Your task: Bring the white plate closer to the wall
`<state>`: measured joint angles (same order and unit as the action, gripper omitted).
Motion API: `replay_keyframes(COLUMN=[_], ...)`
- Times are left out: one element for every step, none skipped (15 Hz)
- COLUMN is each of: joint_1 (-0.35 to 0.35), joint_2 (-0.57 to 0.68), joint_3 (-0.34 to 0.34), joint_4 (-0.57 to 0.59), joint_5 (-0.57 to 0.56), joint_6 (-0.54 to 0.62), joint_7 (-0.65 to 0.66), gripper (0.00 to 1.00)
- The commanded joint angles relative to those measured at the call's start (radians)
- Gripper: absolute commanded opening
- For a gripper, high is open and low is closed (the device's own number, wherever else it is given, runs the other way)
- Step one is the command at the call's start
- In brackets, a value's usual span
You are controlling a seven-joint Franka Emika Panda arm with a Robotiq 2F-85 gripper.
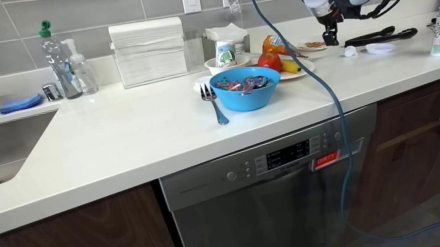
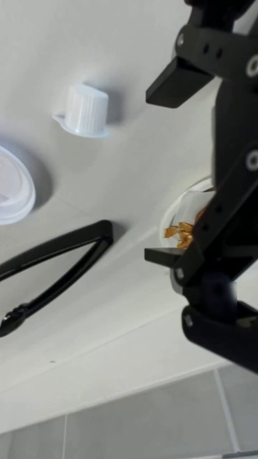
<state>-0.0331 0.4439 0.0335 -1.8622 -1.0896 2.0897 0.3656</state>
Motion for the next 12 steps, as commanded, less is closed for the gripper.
replay_keyframes(joint_1=[-0.022,-0.024,-0.019,-0.017,-0.011,-0.007,-0.004,0.000,0.001,0.003,0.002,0.002], joint_2=[-0.110,-0.134,-0.153,-0.174,-0.191,-0.206,-0.221,-0.227,-0.237,-0.247,-0.262,-0.273], joint_3=[0.009,0.007,0.001,-0.002,-0.006,-0.008,-0.009,-0.013,-0.016,-0.019,-0.023,-0.027], joint_4=[-0.088,-0.104,-0.118,-0.134,-0.154,-0.166,-0.181,-0.186,-0.195,-0.204,-0.215,-0.225], joint_5=[0.234,0.299,0.361,0.422,0.479,0.539,0.600,0.659,0.721,0.765,0.810,0.843], joint_6=[0.013,0.024,0.023,0.032,0.036,0.036,0.038,0.027,0.015,0.001,-0.008,-0.012], joint_7=[-0.121,-0.142,-0.136,-0.140,-0.129,-0.126,-0.125,-0.122,-0.129,-0.121,-0.116,-0.113], gripper=[1.00,1.00,1.00,1.00,1.00,1.00,1.00,1.00,1.00,1.00,1.00,1.00])
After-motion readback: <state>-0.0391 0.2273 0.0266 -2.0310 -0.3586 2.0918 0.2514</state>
